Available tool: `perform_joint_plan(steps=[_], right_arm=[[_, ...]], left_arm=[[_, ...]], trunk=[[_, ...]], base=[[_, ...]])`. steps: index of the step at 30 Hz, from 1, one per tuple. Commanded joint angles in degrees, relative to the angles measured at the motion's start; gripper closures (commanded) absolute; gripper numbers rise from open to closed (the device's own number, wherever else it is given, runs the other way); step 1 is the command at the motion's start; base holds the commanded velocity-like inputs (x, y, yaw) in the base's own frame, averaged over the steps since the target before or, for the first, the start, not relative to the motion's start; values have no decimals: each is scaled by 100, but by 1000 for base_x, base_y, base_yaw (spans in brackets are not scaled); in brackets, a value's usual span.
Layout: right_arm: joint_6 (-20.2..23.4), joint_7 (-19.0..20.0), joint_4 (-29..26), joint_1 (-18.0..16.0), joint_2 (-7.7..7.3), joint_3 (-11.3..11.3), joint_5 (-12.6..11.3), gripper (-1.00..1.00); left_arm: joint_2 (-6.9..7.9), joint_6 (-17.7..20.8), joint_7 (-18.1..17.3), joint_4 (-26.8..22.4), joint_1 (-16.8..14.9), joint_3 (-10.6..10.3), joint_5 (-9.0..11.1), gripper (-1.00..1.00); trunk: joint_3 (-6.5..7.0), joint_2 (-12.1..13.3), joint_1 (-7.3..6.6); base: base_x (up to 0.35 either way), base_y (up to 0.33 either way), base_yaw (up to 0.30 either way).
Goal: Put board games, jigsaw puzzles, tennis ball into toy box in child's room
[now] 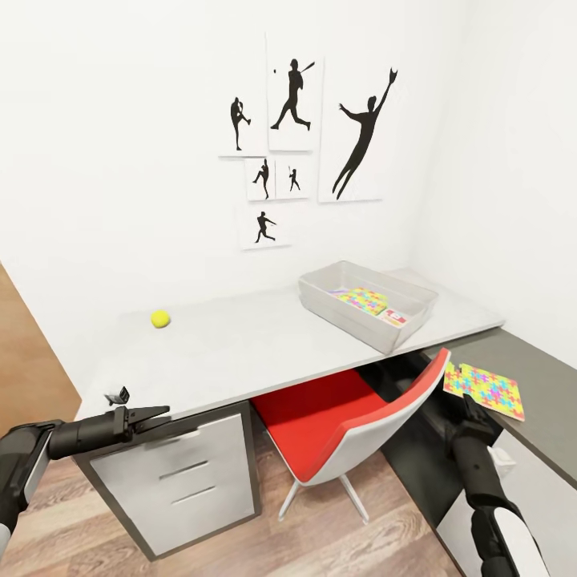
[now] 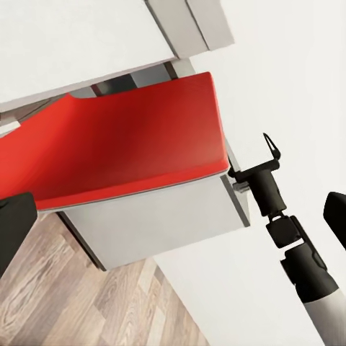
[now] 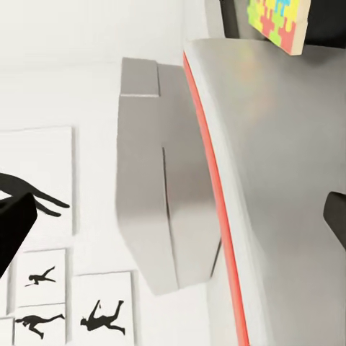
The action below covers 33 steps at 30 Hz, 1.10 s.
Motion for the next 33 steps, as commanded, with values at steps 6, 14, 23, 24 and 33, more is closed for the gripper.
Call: perform_joint_plan(steps=[6,14,23,24,33], right_arm=[[13,14,-2,-6,-20,-14,-60,-100],[14,7,31,-7,-63,-73,-60,-100],[14,6,49,-7,-133,-94,-95,-100],[14,6,49,-7,-135,-94,-97,-100],[14,6,50,-7,-141,-95,-96,-100]], left_arm=[[1,56,-23,-3,-3,-1,-3,-100],[1,38,-23,-5,-3,-1,-3,-100],[1,35,-23,-4,-3,-1,-3,-100],[1,35,-23,-3,-3,-1,-3,-100],[1,42,-23,-2,-3,-1,-3,-100]], trunk=[[-5,-3,0],[-5,-3,0],[-5,-3,0],[-5,-3,0],[-5,-3,0]], base=[[41,-8,0],[7,-2,0],[38,-37,0],[11,-16,0],[3,-130,0]])
